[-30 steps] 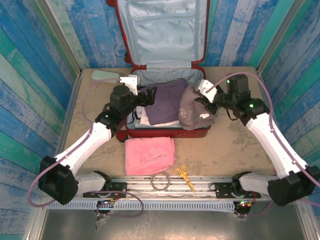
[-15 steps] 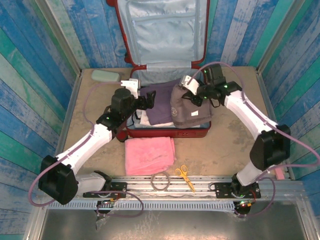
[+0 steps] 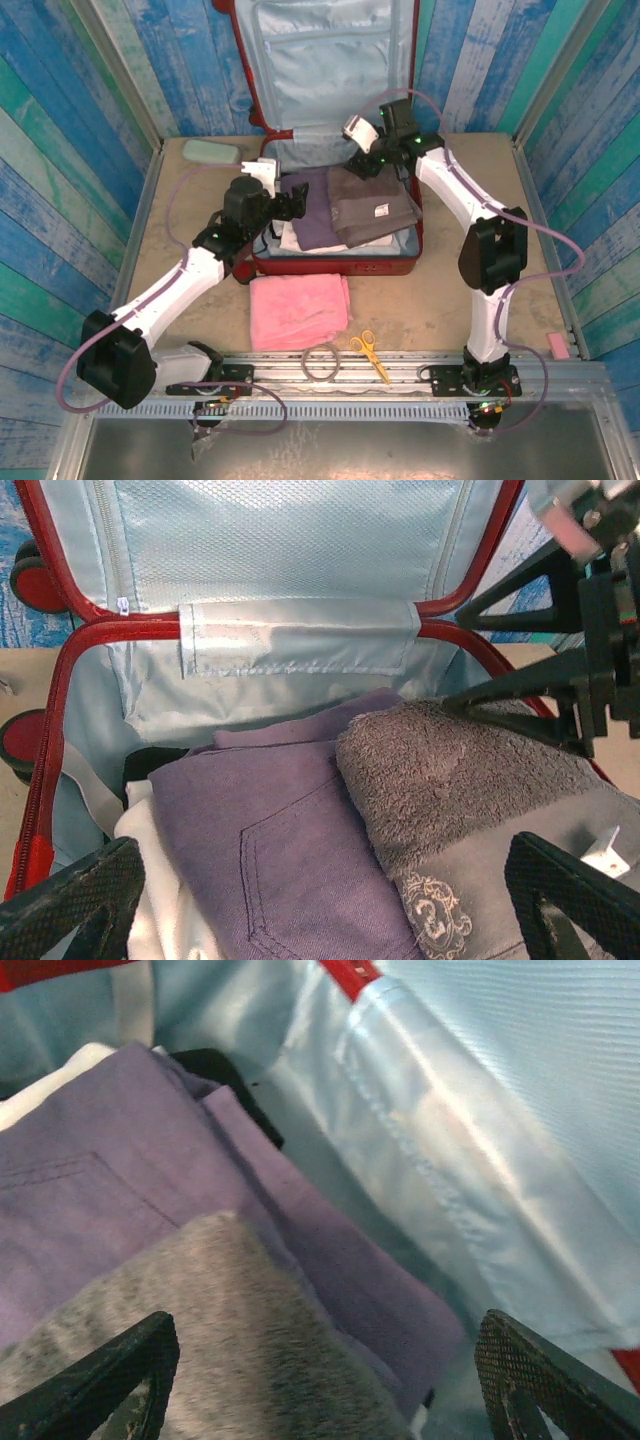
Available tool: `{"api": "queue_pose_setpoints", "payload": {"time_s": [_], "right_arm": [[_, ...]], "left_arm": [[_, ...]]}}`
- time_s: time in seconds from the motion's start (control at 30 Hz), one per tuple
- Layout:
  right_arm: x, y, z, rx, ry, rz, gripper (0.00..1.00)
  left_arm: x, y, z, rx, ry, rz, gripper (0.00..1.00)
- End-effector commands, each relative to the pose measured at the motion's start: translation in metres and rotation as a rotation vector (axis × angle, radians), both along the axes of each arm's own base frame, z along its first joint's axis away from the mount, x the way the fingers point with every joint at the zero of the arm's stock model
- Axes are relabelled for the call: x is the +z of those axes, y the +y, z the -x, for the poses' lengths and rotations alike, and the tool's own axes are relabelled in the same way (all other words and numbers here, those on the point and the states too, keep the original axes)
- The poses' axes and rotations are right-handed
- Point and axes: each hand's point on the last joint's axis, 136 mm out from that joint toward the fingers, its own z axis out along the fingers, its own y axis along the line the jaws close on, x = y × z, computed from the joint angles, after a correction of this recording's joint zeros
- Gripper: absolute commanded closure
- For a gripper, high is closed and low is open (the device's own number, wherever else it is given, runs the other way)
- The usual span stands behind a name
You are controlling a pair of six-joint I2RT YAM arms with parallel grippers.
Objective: Pack the luggage
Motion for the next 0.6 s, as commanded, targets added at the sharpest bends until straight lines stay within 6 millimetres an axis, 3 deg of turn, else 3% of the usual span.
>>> {"api": "queue_pose_setpoints", "payload": {"time_s": [0.0, 0.13, 0.23, 0.4, 0.57], "right_arm": [[0.030, -0.015, -0.001, -0.141, -0.028, -0.016, 0.20], [0.044, -0.042, 0.004, -0.299, -0.020, -0.055, 0.27], [0.040, -0.073, 0.010, -0.480, 0.056, -0.136, 0.48], [-0.007, -0.118, 0.033, -0.677, 0.183, -0.107, 0.72], [-0.054, -0.144, 0.061, -0.772, 0.300, 0.028, 0.79]], "left_arm": [[0.016, -0.006, -0.007, -0.012, -0.019, 0.022, 0.03], [0.014, -0.026, -0.016, -0.068, 0.022, 0.086, 0.01], [0.011, -0.045, -0.024, -0.123, 0.063, 0.147, 0.04], [-0.003, -0.072, -0.040, -0.187, 0.130, 0.218, 0.09], [-0.023, -0.100, -0.059, -0.246, 0.214, 0.214, 0.13]]}}
